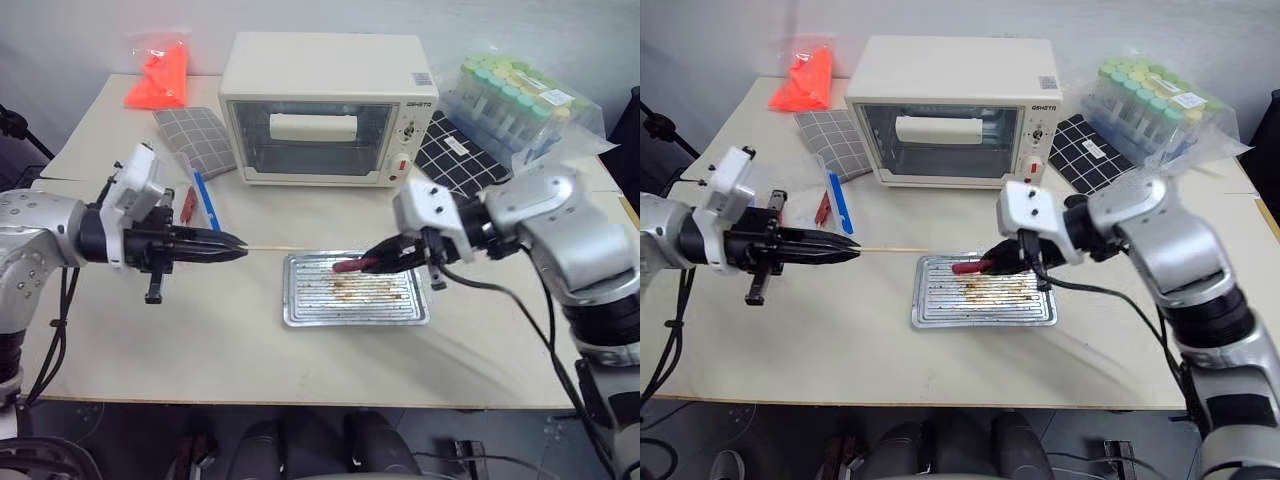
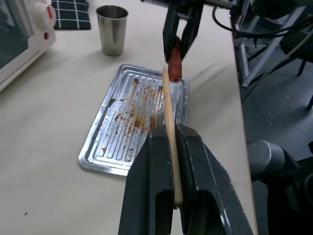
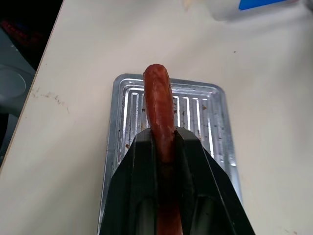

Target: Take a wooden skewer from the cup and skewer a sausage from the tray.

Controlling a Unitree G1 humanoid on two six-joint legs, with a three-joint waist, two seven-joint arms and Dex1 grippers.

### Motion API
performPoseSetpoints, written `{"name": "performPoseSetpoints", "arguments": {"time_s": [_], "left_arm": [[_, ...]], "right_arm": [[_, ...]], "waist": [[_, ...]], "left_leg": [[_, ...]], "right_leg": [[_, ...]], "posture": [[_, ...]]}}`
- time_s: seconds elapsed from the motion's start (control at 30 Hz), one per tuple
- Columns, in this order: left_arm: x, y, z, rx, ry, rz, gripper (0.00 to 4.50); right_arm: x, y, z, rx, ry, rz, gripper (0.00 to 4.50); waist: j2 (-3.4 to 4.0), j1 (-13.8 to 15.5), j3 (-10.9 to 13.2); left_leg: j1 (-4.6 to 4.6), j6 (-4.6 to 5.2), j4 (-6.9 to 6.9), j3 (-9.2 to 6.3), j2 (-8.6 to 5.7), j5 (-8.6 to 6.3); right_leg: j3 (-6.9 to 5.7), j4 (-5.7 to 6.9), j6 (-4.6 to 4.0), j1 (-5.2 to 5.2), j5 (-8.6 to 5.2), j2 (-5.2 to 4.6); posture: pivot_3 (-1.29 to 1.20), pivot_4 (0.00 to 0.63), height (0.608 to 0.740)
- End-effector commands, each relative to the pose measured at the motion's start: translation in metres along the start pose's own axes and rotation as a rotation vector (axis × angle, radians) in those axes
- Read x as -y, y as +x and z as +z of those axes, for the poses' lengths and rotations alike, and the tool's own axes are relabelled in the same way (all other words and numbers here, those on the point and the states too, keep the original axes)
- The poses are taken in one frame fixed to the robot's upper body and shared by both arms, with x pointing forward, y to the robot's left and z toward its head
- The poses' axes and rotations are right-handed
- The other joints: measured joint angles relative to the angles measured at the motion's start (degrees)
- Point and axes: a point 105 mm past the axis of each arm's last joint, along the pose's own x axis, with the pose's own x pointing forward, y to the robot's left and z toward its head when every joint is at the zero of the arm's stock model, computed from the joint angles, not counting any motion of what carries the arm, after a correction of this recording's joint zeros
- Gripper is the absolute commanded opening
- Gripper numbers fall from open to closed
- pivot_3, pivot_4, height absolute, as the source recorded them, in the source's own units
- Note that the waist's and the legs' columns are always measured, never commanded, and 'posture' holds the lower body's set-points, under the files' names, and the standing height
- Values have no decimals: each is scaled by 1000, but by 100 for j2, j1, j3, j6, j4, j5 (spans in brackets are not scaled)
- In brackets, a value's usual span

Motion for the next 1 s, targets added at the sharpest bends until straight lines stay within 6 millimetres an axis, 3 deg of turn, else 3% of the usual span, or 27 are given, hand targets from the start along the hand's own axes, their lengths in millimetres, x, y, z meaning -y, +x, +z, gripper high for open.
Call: {"name": "performPoseSetpoints", "arguments": {"time_s": [0.03,0.3,0.67,1.0], "left_arm": [[-1,3,10,8,54,-9,0],[-3,18,15,33,80,-52,0],[-6,7,12,18,71,-12,0],[-5,15,15,37,84,-26,0]], "right_arm": [[-3,-11,13,15,-11,-24,417],[3,-14,18,19,-13,-64,417],[7,-21,14,3,-12,-102,417],[7,-21,18,15,-13,-99,417]], "waist": [[0,-6,0],[0,-15,0],[0,-27,0],[0,-24,0]], "left_leg": [[0,0,0,1,-1,0],[0,0,1,1,-1,0],[-1,0,2,1,0,0],[-1,0,2,1,0,0]], "right_leg": [[2,0,0,-2,0,0],[3,2,0,-1,0,1],[3,1,0,-1,0,1],[3,1,0,-1,0,1]], "posture": [[0,150,740],[0,150,740],[0,150,740],[0,150,740]]}}
